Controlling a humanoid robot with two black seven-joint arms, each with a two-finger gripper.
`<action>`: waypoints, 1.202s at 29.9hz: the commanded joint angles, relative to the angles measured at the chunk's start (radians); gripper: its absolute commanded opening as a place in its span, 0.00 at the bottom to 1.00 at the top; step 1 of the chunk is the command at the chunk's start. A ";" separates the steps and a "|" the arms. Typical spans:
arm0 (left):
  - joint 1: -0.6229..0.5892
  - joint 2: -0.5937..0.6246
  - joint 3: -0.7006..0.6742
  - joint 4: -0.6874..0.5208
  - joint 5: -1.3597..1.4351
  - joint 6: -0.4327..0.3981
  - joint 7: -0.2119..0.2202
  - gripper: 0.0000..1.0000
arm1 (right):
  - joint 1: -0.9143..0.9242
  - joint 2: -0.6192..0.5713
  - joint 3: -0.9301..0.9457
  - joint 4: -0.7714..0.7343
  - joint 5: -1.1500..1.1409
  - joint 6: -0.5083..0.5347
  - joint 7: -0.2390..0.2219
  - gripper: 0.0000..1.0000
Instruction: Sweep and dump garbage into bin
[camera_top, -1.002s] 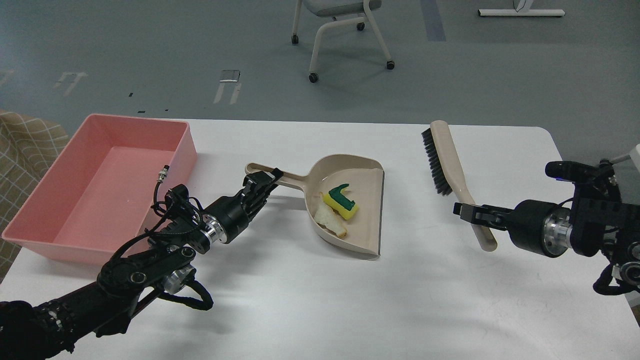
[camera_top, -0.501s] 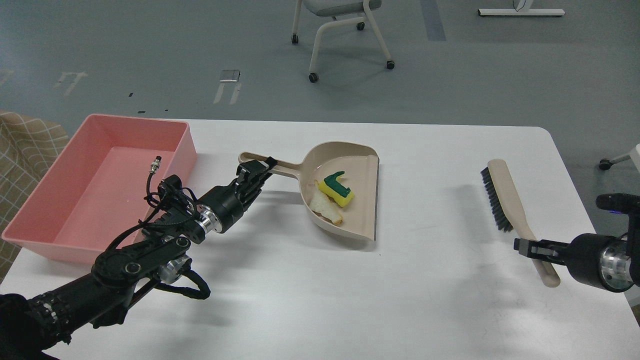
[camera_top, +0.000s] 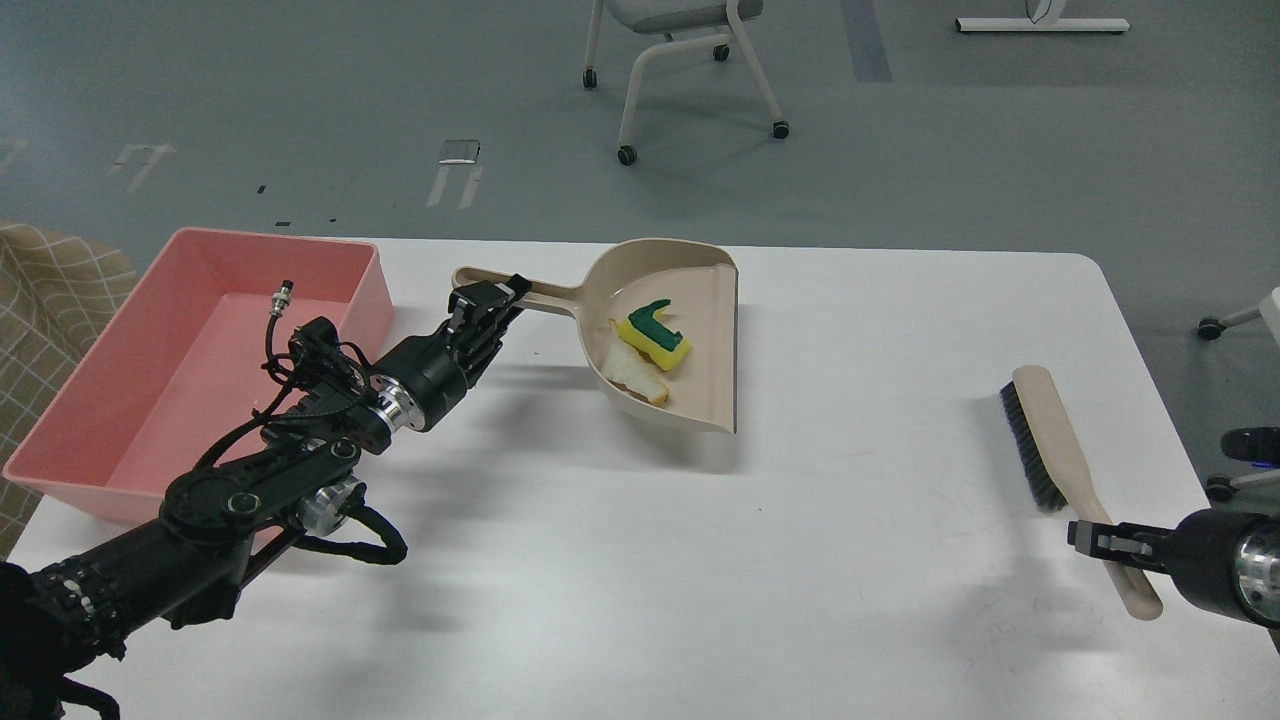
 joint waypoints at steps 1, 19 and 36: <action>-0.005 0.010 -0.001 -0.015 -0.050 -0.005 0.000 0.16 | -0.002 0.001 0.000 0.001 0.000 0.000 -0.004 0.14; -0.004 0.015 -0.002 -0.084 -0.055 -0.005 0.000 0.18 | 0.001 -0.010 0.060 0.007 0.051 0.000 -0.004 0.96; 0.016 0.268 -0.083 -0.305 -0.116 -0.013 0.000 0.18 | 0.056 0.250 0.499 -0.125 0.249 0.000 -0.001 0.98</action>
